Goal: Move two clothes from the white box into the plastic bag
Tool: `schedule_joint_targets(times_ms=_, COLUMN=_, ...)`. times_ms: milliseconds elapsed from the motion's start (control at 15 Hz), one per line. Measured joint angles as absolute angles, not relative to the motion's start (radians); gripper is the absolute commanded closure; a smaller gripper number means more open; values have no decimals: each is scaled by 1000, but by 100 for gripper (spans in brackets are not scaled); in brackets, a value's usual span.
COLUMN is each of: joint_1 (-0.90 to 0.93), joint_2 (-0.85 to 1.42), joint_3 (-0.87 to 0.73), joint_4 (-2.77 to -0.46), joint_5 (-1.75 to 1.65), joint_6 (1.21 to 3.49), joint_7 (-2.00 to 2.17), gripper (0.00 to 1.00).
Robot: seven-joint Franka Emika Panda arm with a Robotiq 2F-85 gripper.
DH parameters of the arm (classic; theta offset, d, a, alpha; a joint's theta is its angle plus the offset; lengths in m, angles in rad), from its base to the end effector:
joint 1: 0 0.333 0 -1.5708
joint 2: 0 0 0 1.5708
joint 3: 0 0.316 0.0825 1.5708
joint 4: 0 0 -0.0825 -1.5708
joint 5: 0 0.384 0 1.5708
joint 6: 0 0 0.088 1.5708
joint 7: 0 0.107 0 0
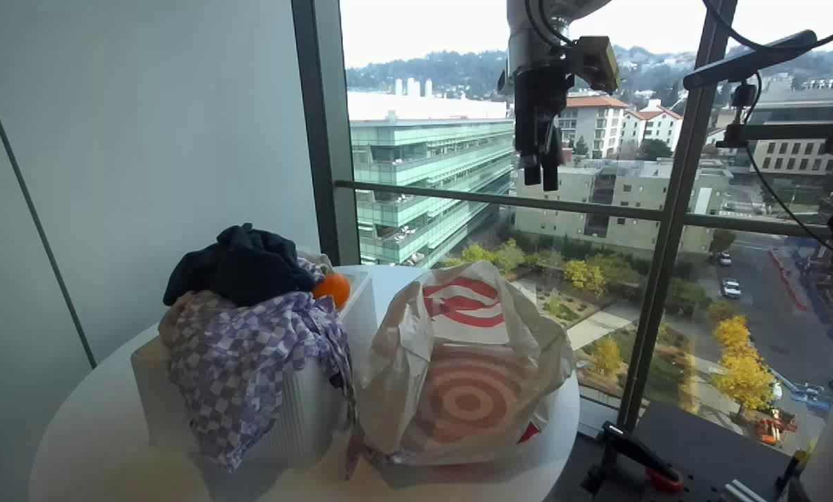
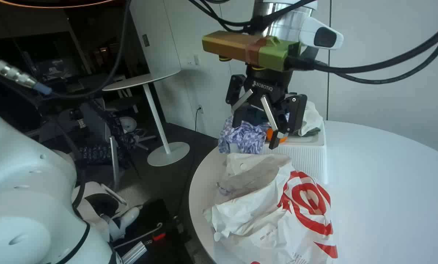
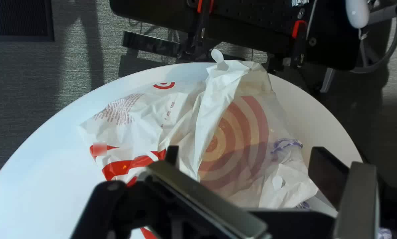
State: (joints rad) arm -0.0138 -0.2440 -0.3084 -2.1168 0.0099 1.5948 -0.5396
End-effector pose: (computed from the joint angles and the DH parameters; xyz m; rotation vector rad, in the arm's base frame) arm 0.4266 -0.1495 0.4917 -2.9076 -0.3432 0.3377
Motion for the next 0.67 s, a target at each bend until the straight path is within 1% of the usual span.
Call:
schedule_joint_targets(times_ms=467, joint_1=-14, joint_2=-246, joint_3=-308, joint_4=-2109, joint_5=10, joint_6=1596, joint_7=-540, gripper=0)
schedule_joint_targets(times_ms=667, joint_1=-20, joint_2=-219, joint_3=-278, joint_4=-2108, joint_5=10, joint_6=1607, joint_7=-537, gripper=0)
